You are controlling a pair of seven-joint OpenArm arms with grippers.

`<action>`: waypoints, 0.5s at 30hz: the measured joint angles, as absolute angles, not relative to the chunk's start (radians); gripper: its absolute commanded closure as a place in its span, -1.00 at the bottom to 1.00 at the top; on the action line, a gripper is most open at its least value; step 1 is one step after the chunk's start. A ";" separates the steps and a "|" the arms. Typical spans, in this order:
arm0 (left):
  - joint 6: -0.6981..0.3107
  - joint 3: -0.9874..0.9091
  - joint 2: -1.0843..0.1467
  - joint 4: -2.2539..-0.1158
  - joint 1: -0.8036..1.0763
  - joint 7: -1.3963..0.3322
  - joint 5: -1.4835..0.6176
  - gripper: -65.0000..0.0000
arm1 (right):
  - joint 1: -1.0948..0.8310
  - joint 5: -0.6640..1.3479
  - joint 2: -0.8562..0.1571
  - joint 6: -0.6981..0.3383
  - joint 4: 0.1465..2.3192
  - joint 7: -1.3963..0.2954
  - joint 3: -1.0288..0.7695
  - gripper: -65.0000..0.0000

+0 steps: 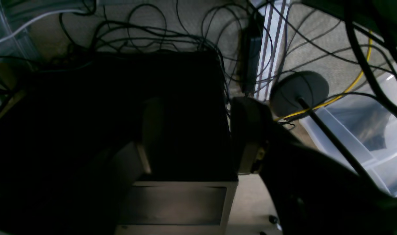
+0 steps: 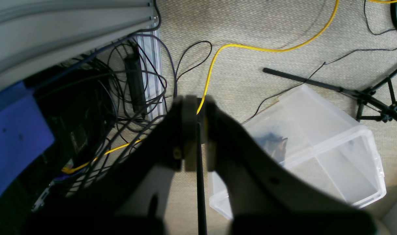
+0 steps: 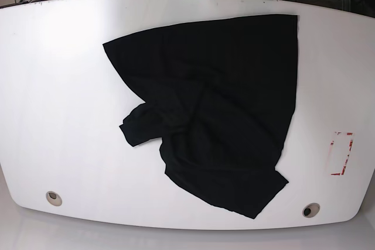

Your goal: Layout the t-shirt on the table in an organized manner, then fold the t-shirt properly

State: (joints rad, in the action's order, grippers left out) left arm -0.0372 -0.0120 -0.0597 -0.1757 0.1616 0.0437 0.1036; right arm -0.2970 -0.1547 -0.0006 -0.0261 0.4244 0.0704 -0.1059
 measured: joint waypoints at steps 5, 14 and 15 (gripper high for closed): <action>-0.038 -0.010 -0.064 -0.285 0.230 0.056 0.095 0.06 | -0.310 -0.155 0.000 -0.027 0.437 0.072 -0.106 0.90; -0.038 -0.006 -0.094 -0.587 0.396 0.076 0.074 0.07 | -0.345 -0.155 0.000 -0.026 0.471 0.078 -0.105 0.85; -0.038 -0.006 -0.094 -0.586 0.396 0.076 0.074 0.07 | -0.344 -0.155 0.000 -0.027 0.471 0.078 -0.105 0.85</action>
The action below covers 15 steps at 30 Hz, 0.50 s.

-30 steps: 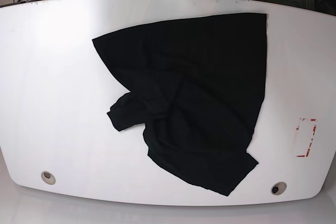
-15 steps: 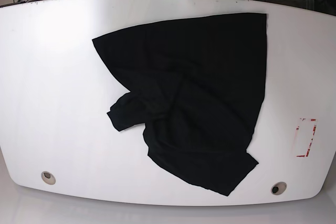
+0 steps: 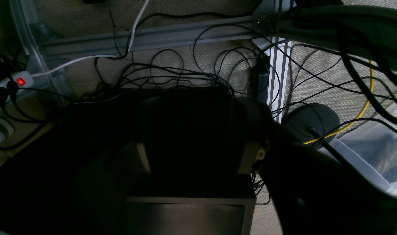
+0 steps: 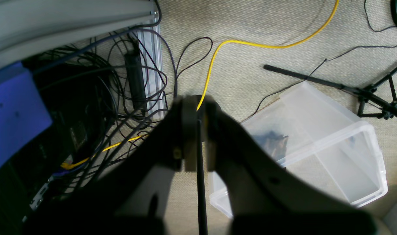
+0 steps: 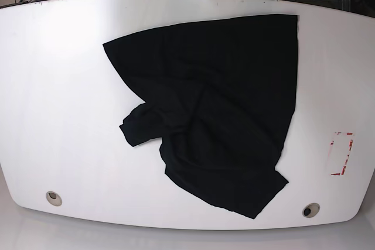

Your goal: Layout the t-shirt on the table in an organized manner, then fold the t-shirt properly

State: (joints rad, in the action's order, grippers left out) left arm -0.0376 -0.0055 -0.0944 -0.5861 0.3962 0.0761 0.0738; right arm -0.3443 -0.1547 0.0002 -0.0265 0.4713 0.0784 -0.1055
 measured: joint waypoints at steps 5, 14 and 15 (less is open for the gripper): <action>-0.038 -0.006 -0.090 -0.516 0.376 0.078 0.077 0.07 | -0.311 -0.154 0.006 -0.026 0.458 0.064 -0.097 0.85; -0.044 -0.006 -0.090 -0.475 0.382 0.073 0.078 0.07 | -0.290 -0.154 0.008 -0.026 0.469 0.081 -0.097 0.86; -0.044 -0.006 -0.090 -0.475 0.382 0.072 0.078 0.07 | -0.293 -0.154 0.008 -0.026 0.469 0.075 -0.097 0.86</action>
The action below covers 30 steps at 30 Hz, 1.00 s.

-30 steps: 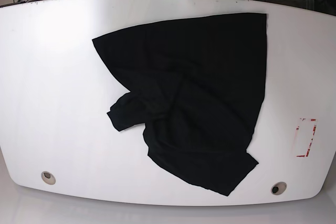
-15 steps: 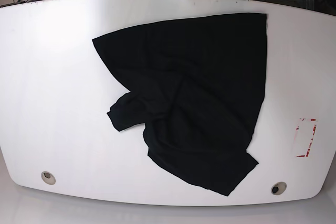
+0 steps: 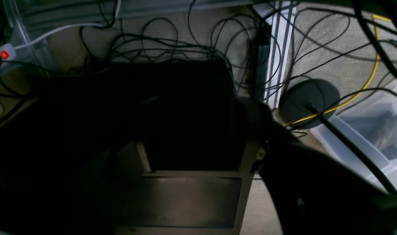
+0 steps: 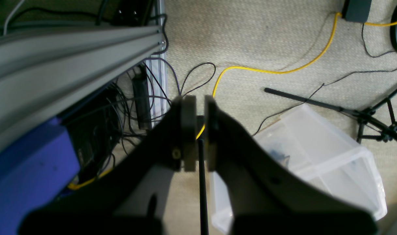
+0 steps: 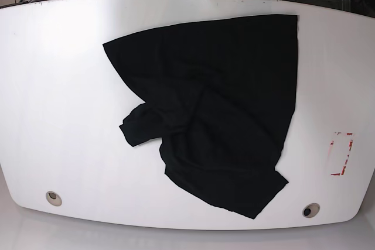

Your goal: Layout the t-shirt on the table in an organized manner, then fold the t-shirt properly

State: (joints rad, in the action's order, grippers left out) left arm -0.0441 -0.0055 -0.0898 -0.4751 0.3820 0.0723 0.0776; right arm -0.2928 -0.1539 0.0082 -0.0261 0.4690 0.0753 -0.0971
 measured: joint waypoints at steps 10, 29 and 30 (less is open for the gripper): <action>-0.044 -0.006 -0.089 -0.482 0.373 0.081 0.077 0.07 | -0.317 -0.154 0.008 -0.026 0.464 0.092 -0.097 0.87; -0.041 -0.006 -0.112 -0.711 0.545 0.191 0.077 0.07 | -0.559 -0.154 0.023 -0.024 0.808 0.149 -0.103 0.87; -0.041 -0.006 -0.112 -0.733 0.559 0.189 0.077 0.07 | -0.571 -0.154 0.024 -0.025 0.830 0.149 -0.103 0.87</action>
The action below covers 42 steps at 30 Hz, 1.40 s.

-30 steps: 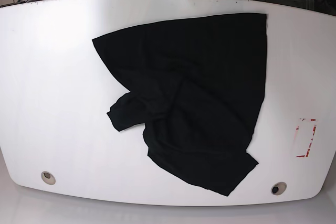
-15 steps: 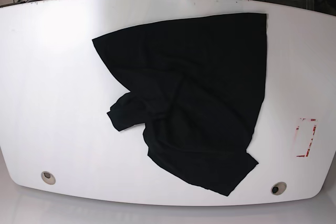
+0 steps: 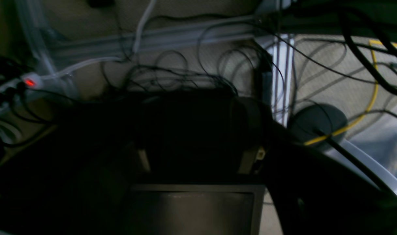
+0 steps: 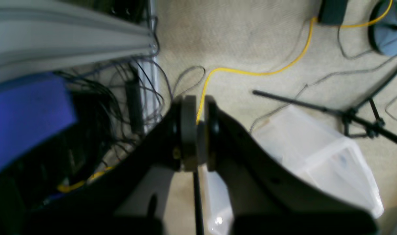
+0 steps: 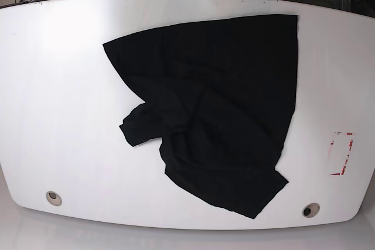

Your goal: Layout the t-shirt on the table in an organized manner, then fold the t-shirt properly

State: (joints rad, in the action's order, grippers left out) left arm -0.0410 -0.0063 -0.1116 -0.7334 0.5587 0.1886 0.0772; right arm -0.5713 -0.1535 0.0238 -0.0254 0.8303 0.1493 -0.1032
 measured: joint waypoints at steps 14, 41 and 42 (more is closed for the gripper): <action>-0.047 -0.007 -0.146 -1.137 0.840 0.191 0.077 0.07 | -0.813 -0.154 0.028 -0.026 1.166 0.146 -0.103 0.87; -0.053 -0.180 -0.153 -1.709 1.201 0.186 0.078 0.07 | -1.241 0.058 0.026 -0.028 1.760 0.146 -0.097 0.87; -0.052 -0.187 -0.154 -1.729 1.216 0.190 0.078 0.07 | -1.256 0.057 0.026 -0.027 1.780 0.147 -0.097 0.87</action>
State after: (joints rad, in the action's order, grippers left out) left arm -0.0525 -0.1867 -0.1535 -1.7290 1.2160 0.1902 0.0776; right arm -1.2560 0.0574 0.0257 -0.0265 1.7802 0.1471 -0.0971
